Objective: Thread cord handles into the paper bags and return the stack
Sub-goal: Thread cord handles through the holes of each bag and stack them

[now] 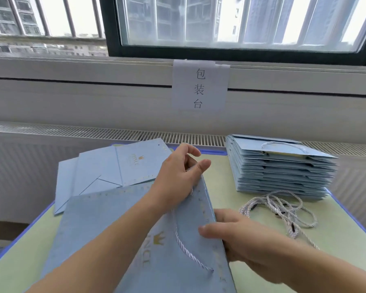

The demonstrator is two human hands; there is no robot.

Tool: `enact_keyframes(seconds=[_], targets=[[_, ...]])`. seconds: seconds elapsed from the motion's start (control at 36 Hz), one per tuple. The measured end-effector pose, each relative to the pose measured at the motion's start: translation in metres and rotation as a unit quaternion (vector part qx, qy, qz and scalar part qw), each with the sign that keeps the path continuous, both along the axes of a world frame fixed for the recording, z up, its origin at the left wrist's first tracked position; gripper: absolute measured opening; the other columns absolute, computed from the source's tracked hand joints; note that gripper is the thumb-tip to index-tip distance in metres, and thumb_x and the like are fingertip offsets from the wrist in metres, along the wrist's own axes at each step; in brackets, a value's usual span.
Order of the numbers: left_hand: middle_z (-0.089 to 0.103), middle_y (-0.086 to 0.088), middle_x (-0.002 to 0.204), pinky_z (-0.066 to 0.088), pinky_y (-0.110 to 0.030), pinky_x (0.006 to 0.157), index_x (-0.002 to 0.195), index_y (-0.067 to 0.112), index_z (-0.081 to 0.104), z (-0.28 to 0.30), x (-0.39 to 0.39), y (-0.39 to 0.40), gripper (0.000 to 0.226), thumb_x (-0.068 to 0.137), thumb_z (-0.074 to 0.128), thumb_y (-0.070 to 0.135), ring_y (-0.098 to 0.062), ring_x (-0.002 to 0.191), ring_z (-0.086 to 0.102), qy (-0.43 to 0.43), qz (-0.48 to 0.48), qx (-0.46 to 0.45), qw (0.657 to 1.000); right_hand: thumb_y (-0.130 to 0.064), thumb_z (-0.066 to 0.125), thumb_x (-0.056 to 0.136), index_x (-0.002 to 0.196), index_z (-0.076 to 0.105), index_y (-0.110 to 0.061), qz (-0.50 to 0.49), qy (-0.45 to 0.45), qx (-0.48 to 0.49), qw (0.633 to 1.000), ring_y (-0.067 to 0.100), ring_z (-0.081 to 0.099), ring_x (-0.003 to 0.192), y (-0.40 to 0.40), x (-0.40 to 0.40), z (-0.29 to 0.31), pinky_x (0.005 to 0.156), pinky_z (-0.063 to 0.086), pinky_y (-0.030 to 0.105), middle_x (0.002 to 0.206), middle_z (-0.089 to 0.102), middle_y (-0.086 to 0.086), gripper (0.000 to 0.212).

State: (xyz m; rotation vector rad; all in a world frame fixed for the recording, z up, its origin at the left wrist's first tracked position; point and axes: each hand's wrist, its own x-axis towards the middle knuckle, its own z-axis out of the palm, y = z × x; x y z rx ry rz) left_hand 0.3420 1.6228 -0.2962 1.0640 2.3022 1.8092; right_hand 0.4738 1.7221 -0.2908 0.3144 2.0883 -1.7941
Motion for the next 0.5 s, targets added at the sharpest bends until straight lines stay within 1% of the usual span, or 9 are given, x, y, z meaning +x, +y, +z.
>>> enact_keyframes(seconds=[0.06,0.11,0.17,0.19,0.28,0.33,0.36,0.42,0.5], targets=[[0.053,0.001,0.076,0.038,-0.019,0.06,0.103,0.028,0.052,0.007,0.005,-0.003,0.033,0.085,0.061,0.054,-0.002,0.056,0.041,0.031,-0.016,-0.03,0.999,-0.007,0.046,0.094,0.102,0.068,-0.015,-0.039,0.024,-0.032,0.998,0.021,0.067,0.083,0.002,0.003,0.007,0.075,0.049,0.032,0.1,0.074,0.007,0.024],[0.049,0.011,0.078,0.036,-0.016,0.063,0.119,0.037,0.048,0.016,0.011,-0.009,0.045,0.082,0.057,0.061,0.0,0.062,0.042,0.086,-0.024,-0.106,0.99,-0.003,0.044,0.094,0.092,0.069,-0.01,-0.074,0.047,-0.073,0.994,0.024,0.065,0.07,0.007,0.006,0.02,0.065,0.049,0.03,0.087,0.074,0.012,0.027],[0.043,0.025,0.094,0.033,-0.016,0.079,0.142,0.044,0.03,0.023,0.016,-0.015,0.068,0.08,0.053,0.06,0.0,0.085,0.043,0.145,-0.019,-0.185,0.972,-0.001,0.044,0.093,0.078,0.071,-0.009,-0.099,0.069,-0.09,0.989,0.022,0.064,0.057,0.014,0.01,0.032,0.054,0.049,0.026,0.074,0.071,0.013,0.032],[0.041,0.025,0.105,0.029,-0.016,0.085,0.146,0.045,0.021,0.027,0.017,-0.018,0.076,0.078,0.05,0.061,-0.003,0.099,0.042,0.164,-0.013,-0.205,0.965,-0.001,0.045,0.092,0.07,0.072,-0.01,-0.106,0.08,-0.084,0.988,0.02,0.063,0.053,0.018,0.011,0.037,0.051,0.049,0.024,0.07,0.07,0.011,0.036],[0.042,0.014,0.126,0.025,-0.015,0.093,0.144,0.049,0.009,0.033,0.015,-0.026,0.08,0.081,0.052,0.07,-0.011,0.123,0.039,0.196,-0.006,-0.201,0.96,-0.002,0.046,0.09,0.058,0.074,-0.012,-0.128,0.109,-0.058,0.984,0.018,0.062,0.047,0.032,0.016,0.054,0.047,0.049,0.021,0.064,0.069,0.009,0.043],[0.045,0.012,0.137,0.027,-0.021,0.102,0.141,0.051,0.009,0.036,0.01,-0.029,0.08,0.075,0.048,0.075,-0.012,0.129,0.038,0.214,0.008,-0.178,0.96,-0.005,0.047,0.09,0.065,0.074,-0.009,-0.139,0.13,-0.046,0.981,0.021,0.063,0.048,0.043,0.019,0.067,0.047,0.051,0.025,0.068,0.07,0.011,0.036],[0.044,0.011,0.142,0.026,-0.023,0.105,0.142,0.049,0.011,0.037,0.007,-0.031,0.081,0.072,0.042,0.075,-0.011,0.131,0.036,0.222,0.02,-0.168,0.96,-0.007,0.048,0.091,0.073,0.073,-0.008,-0.148,0.144,-0.037,0.978,0.022,0.063,0.049,0.049,0.02,0.074,0.048,0.052,0.028,0.07,0.07,0.013,0.031],[0.039,0.009,0.148,0.023,-0.024,0.108,0.148,0.042,0.015,0.04,0.006,-0.031,0.085,0.074,0.042,0.074,-0.009,0.134,0.031,0.239,0.047,-0.158,0.957,-0.008,0.047,0.093,0.085,0.07,-0.007,-0.163,0.18,-0.021,0.97,0.023,0.064,0.049,0.061,0.021,0.09,0.047,0.053,0.03,0.072,0.071,0.013,0.025],[0.028,0.007,0.156,0.018,-0.03,0.116,0.152,0.032,0.02,0.046,0.006,-0.023,0.087,0.077,0.035,0.074,-0.009,0.142,0.021,0.272,0.084,-0.141,0.948,-0.007,0.047,0.093,0.086,0.069,-0.007,-0.179,0.244,0.014,0.953,0.02,0.065,0.049,0.077,0.021,0.114,0.043,0.054,0.027,0.07,0.072,0.011,0.023]])
